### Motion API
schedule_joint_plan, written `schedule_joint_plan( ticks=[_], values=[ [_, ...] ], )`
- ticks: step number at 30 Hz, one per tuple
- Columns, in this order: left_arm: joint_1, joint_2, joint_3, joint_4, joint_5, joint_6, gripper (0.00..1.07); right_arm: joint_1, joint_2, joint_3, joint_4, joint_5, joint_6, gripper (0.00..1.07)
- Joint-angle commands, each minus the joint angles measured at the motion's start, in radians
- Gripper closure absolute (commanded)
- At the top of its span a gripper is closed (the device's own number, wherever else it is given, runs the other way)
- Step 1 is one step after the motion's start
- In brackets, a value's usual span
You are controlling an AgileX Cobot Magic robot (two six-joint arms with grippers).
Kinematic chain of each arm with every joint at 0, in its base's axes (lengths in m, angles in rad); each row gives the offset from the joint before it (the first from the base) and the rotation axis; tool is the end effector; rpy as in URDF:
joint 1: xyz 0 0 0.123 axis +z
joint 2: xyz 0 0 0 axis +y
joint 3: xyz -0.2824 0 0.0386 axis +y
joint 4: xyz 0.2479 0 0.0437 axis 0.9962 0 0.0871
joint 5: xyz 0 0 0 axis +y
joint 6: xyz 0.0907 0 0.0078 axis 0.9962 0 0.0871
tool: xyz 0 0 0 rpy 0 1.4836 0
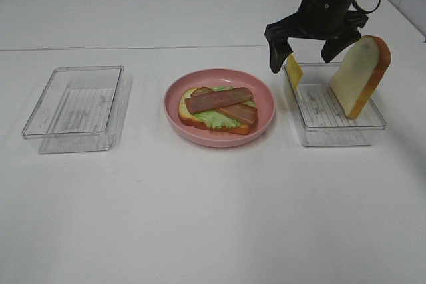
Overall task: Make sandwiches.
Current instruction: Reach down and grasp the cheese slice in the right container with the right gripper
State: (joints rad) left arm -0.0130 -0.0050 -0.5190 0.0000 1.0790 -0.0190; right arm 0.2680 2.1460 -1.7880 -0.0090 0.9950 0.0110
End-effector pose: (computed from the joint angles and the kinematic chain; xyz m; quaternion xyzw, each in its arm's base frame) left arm -0.0086 0.0001 0.2809 -0.0026 0.8517 -0.0084 0.5239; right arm 0.4445 0.1213 0.2062 -0.1285 0.9800 0.0171 0.1510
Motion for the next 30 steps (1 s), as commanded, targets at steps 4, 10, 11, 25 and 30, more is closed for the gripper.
schedule_joint_plan(
  ticks=[4,10,11,25,30],
  values=[
    [0.002,-0.019,0.003,-0.007,-0.004,-0.004,0.06,-0.004,0.057,-0.003,0.009,-0.057,-0.011,0.09],
    [0.002,-0.019,0.003,-0.007,-0.004,-0.004,0.06,-0.003,0.077,-0.003,0.017,-0.083,-0.011,0.09],
    [0.002,-0.019,0.003,-0.007,-0.004,-0.004,0.06,-0.003,0.088,-0.003,0.023,-0.09,-0.011,0.1],
    [0.002,-0.019,0.003,-0.007,-0.004,-0.004,0.06,-0.003,0.116,-0.003,0.009,-0.098,-0.011,0.48],
    [0.002,-0.019,0.003,-0.007,-0.004,-0.004,0.06,-0.003,0.107,-0.003,0.001,-0.112,0.007,0.62]
  ],
)
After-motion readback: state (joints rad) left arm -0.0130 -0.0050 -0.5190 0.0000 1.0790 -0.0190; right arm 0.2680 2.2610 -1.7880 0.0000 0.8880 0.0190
